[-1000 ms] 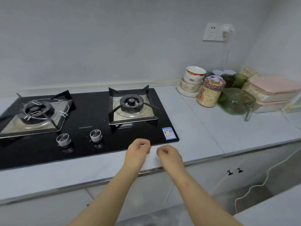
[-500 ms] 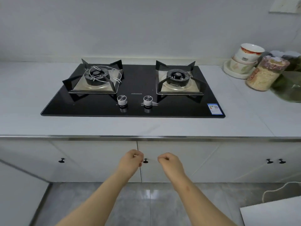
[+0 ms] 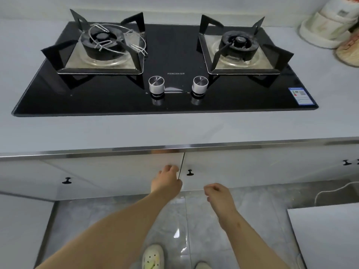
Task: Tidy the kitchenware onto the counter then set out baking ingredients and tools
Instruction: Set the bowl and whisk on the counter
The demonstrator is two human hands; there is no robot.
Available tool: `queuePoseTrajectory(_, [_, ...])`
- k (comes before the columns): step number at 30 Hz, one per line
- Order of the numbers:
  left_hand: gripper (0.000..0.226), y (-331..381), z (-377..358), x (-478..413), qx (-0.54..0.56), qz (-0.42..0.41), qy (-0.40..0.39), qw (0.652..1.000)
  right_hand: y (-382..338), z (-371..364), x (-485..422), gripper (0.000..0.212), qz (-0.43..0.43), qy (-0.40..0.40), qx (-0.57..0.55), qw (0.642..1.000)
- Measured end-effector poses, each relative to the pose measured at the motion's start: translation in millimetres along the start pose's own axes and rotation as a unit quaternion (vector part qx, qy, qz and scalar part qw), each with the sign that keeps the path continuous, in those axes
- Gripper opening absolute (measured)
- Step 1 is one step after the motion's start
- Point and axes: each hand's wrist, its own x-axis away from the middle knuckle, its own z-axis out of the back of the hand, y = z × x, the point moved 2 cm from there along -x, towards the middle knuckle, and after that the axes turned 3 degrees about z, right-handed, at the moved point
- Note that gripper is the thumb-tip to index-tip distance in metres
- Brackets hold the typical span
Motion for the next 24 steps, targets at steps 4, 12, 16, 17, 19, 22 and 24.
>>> queuePoseTrajectory(4, [0.050,-8.0,-18.1,-19.5,-0.054,0.004,-0.040,0.998,21.8,-0.2,-3.7,0.015,-0.023,0.005,-0.010,1.000])
queuePoseTrajectory(12, [0.050,-21.7,-36.4,-34.1,-0.060,0.015,-0.055,0.997,34.7,6.6,2.0,0.015,-0.033,-0.013,-0.023,0.999])
queuePoseTrajectory(16, [0.047,-31.1,-51.4,-7.3,-0.067,0.007,-0.059,0.996,17.2,3.1,9.1,0.015,0.020,-0.030,-0.009,0.999])
queuePoseTrajectory(17, [0.047,-35.3,-56.9,1.9,-0.066,0.008,-0.064,0.996,9.3,-0.4,12.7,0.014,0.043,-0.049,-0.010,0.998])
queuePoseTrajectory(19, [0.048,-43.8,-65.7,18.3,-0.061,0.013,-0.069,0.996,-6.6,-9.8,21.2,0.023,0.091,-0.093,0.015,0.991])
queuePoseTrajectory(22, [0.053,-49.9,-71.3,30.5,-0.044,0.021,-0.070,0.996,-25.9,-23.1,31.8,0.045,0.171,-0.151,0.024,0.973])
queuePoseTrajectory(24, [0.056,-49.7,-71.2,36.7,-0.032,0.030,-0.068,0.997,-35.8,-30.4,38.6,0.050,0.203,-0.202,0.018,0.958])
